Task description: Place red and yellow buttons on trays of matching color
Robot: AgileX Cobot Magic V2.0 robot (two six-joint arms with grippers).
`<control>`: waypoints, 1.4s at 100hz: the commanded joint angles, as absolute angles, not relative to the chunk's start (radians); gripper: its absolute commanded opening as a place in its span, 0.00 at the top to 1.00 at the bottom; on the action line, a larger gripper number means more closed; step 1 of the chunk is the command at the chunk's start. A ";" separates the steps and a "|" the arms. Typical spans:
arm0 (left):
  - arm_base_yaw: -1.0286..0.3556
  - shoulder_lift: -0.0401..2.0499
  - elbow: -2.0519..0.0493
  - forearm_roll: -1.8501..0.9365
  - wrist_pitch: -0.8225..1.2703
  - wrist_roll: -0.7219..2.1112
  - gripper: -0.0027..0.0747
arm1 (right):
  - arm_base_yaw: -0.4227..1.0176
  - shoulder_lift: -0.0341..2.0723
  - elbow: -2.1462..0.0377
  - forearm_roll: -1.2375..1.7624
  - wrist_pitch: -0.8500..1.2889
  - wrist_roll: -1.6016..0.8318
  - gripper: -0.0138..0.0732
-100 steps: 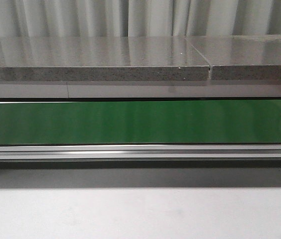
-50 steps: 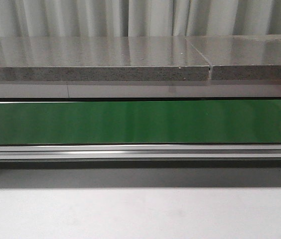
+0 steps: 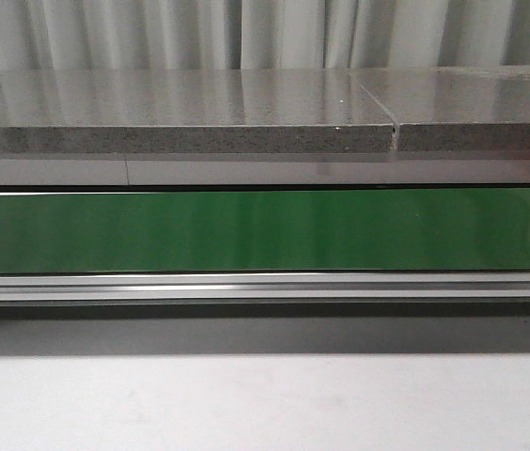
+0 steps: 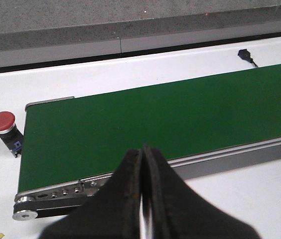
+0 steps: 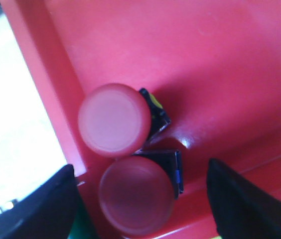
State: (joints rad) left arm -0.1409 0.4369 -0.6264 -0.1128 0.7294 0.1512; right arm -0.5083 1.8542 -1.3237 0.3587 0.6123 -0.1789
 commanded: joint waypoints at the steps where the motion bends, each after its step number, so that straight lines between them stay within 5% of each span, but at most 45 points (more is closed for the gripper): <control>1: -0.147 0.444 -0.654 -0.125 0.662 0.148 0.99 | -0.507 1.763 -1.355 0.369 0.592 -0.193 0.21; 21: -0.147 0.444 -0.654 -0.125 0.662 0.148 0.99 | -0.493 1.658 -1.355 0.358 0.616 -0.208 0.28; 53: -0.147 0.444 -0.654 -0.125 0.662 0.148 0.99 | -0.409 1.498 -1.355 0.335 0.644 -0.208 0.93; 140: -0.147 0.444 -0.654 -0.125 0.662 0.148 0.99 | -0.080 1.069 -1.028 0.282 0.479 -0.208 0.92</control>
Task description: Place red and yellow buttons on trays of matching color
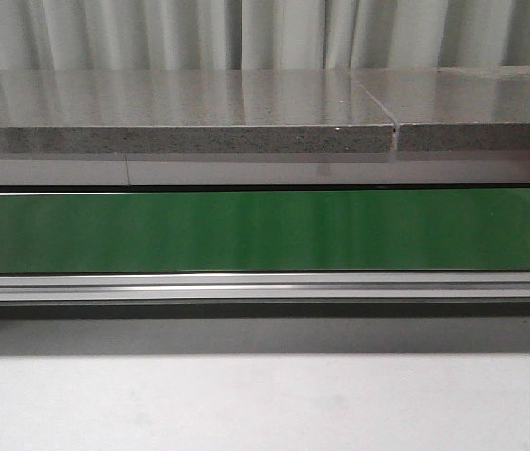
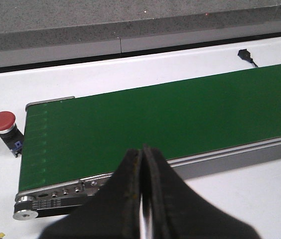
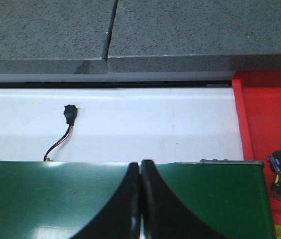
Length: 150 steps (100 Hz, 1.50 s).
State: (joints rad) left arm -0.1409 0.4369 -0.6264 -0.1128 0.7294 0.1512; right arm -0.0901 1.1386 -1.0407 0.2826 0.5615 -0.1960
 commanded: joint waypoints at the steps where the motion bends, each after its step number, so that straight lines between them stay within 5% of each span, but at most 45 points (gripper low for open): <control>1: -0.147 0.444 -0.654 -0.125 0.662 0.148 0.99 | -0.078 1.065 -1.024 0.282 0.478 -0.208 0.92; 73: -0.147 0.444 -0.654 -0.125 0.654 0.148 0.99 | -0.074 0.574 -0.719 0.282 0.458 -0.208 0.92; 129: -0.146 0.689 -0.743 -0.069 0.602 0.010 0.99 | -0.074 0.544 -0.695 0.282 0.524 -0.208 0.92; 138: -0.134 0.767 -0.790 -0.062 0.606 0.000 0.91 | -0.074 0.544 -0.695 0.282 0.524 -0.208 0.92; 150: -0.108 0.851 -0.837 -0.069 0.604 0.000 0.69 | -0.074 0.544 -0.695 0.282 0.524 -0.208 0.92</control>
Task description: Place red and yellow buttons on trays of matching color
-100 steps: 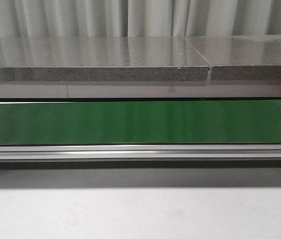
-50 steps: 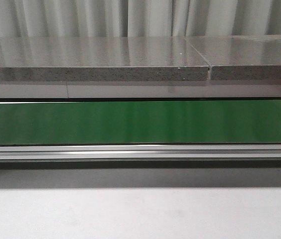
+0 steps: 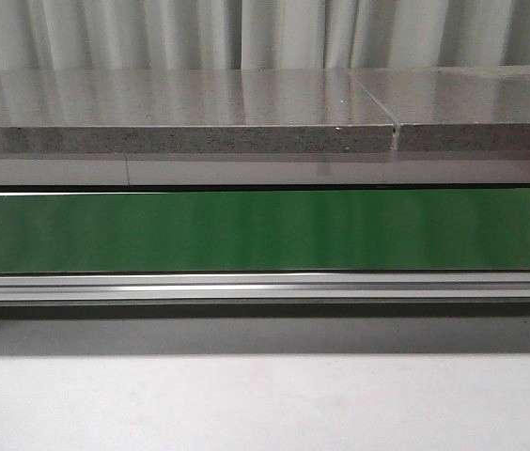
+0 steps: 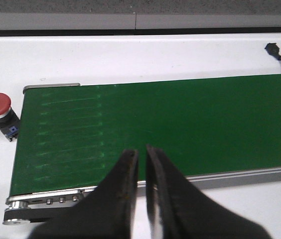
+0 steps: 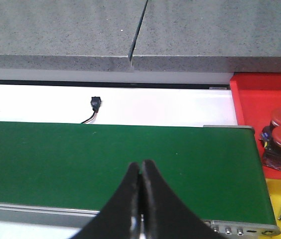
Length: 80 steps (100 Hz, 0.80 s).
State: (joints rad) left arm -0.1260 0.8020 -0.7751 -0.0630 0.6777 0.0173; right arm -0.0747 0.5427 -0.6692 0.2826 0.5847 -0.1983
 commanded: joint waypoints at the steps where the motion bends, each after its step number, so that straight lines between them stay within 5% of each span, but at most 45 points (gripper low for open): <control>1: -0.103 0.855 -0.839 -0.069 0.604 0.000 0.66 | -0.074 0.544 -0.695 0.282 0.524 -0.208 0.92; 15: -0.022 0.908 -0.861 -0.069 0.641 0.000 0.34 | -0.074 0.544 -0.695 0.282 0.524 -0.208 0.92; 22: 0.045 0.928 -0.871 -0.069 0.682 0.000 0.26 | -0.074 0.544 -0.695 0.282 0.524 -0.208 0.92; 62: 0.432 1.197 -1.040 -0.146 0.975 -0.020 0.26 | -0.074 0.544 -0.695 0.285 0.524 -0.208 0.92; 80: 0.497 1.316 -1.106 -0.158 1.027 -0.018 0.26 | -0.074 0.544 -0.695 0.319 0.524 -0.207 0.92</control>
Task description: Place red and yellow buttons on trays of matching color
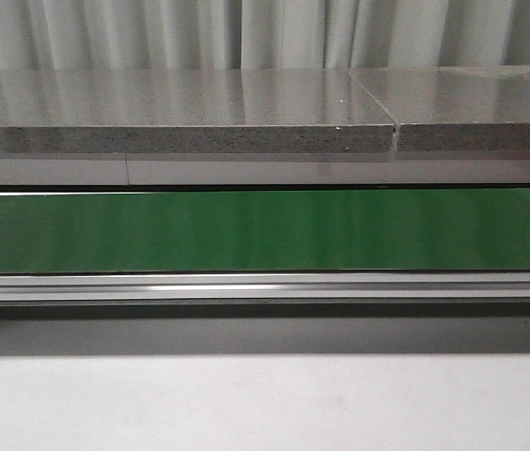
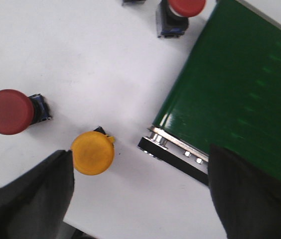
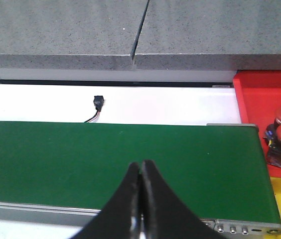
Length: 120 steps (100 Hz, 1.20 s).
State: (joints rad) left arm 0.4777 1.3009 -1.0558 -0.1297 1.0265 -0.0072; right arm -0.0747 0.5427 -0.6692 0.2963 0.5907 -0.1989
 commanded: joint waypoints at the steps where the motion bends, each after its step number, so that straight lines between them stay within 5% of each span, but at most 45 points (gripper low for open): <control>1: 0.497 1.319 -1.110 -0.158 1.027 -0.018 0.26 | -0.074 0.544 -0.695 0.319 0.524 -0.207 0.92; 61: 0.754 1.378 -1.116 -0.144 1.142 -0.006 0.26 | -0.074 0.544 -0.695 0.319 0.524 -0.207 0.92; 120: 0.771 1.628 -1.116 -0.132 1.030 -0.010 0.26 | -0.074 0.544 -0.695 0.319 0.524 -0.207 0.92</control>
State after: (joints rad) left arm 0.7677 1.6379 -1.0850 -0.1313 1.0728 0.0000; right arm -0.0747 0.5427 -0.6692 0.2980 0.5907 -0.1989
